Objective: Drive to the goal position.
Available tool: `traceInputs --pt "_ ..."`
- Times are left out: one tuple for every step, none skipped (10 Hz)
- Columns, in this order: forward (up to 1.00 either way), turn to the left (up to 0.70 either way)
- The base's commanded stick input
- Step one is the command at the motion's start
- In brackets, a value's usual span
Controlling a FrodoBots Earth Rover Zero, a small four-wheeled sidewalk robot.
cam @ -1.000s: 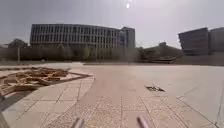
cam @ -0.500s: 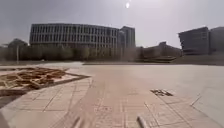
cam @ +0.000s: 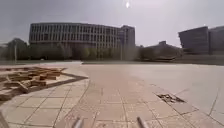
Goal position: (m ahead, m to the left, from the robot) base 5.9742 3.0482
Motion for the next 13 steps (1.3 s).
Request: traceInputs --pt "0.7 0.0" --pt "0.7 0.0" --pt "0.7 0.0" --pt "0.7 0.0" --pt "0.7 0.0" --pt "0.7 0.0" --pt "0.7 0.0" --pt "0.7 0.0" --pt "0.7 0.0" --pt "0.7 0.0" --pt "0.7 0.0" --pt "0.7 0.0" --pt "0.7 0.0"
